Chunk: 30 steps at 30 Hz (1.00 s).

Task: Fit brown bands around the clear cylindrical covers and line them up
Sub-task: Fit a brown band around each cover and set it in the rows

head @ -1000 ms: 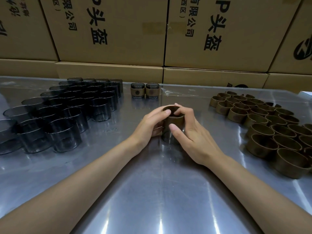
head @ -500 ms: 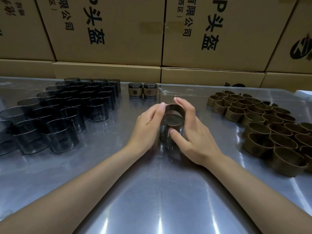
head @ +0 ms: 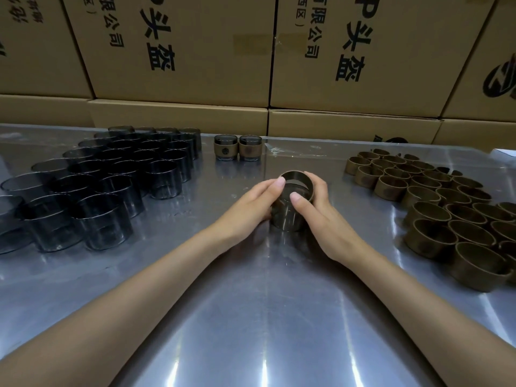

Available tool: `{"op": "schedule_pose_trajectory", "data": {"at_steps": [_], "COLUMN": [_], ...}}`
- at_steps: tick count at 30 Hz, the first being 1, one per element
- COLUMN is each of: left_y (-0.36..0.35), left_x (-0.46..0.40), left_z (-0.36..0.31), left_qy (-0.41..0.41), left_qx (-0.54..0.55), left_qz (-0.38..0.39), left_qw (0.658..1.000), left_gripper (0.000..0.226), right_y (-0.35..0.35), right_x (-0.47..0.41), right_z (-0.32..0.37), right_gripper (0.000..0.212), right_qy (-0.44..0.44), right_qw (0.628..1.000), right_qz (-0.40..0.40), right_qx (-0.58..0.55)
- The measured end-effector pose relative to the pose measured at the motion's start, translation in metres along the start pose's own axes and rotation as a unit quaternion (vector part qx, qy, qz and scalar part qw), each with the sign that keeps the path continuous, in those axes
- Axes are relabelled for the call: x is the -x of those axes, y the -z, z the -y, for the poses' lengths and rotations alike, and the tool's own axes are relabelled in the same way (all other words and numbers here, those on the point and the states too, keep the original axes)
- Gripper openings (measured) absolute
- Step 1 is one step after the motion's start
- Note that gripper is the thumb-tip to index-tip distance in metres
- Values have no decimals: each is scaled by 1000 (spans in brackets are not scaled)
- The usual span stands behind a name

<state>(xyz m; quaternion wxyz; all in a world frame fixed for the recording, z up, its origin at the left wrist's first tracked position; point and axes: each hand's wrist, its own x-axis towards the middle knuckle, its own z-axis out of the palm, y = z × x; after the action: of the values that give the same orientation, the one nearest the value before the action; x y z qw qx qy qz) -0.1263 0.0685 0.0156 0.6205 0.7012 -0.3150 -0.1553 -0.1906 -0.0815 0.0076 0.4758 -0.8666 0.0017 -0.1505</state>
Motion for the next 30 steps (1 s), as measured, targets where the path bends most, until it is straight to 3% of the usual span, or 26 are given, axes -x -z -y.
{"op": "schedule_pose_trajectory", "data": {"at_steps": [2, 6, 13, 19, 26, 28, 30], "left_y": [4, 6, 4, 3, -8, -10, -11], "left_x": [2, 2, 4, 1, 4, 4, 4], "left_z": [-4, 1, 1, 1, -1, -2, -2], "left_qy": [14, -21, -24, 5, -28, -25, -15], "left_qx": [-27, -129, -158, -162, -50, 2, 42], "left_qz": [28, 26, 31, 4, -25, -51, -71], "left_qw": [999, 991, 987, 987, 998, 998, 997], "left_gripper": [39, 72, 65, 85, 66, 44, 36], "right_y": [2, 3, 2, 0, -7, -8, -9], "right_x": [-1, -2, -4, -4, -1, -2, -3], "right_z": [-2, 1, -2, -3, 4, 8, 10], "right_gripper": [63, 92, 99, 80, 72, 87, 101], "right_qy": [-15, -47, -48, -40, -42, -42, -45], "right_qw": [999, 998, 998, 994, 973, 968, 965], "right_qz": [16, 32, 45, 65, 58, 43, 38], "right_qx": [-26, 0, 1, -72, -218, -243, -257]}}
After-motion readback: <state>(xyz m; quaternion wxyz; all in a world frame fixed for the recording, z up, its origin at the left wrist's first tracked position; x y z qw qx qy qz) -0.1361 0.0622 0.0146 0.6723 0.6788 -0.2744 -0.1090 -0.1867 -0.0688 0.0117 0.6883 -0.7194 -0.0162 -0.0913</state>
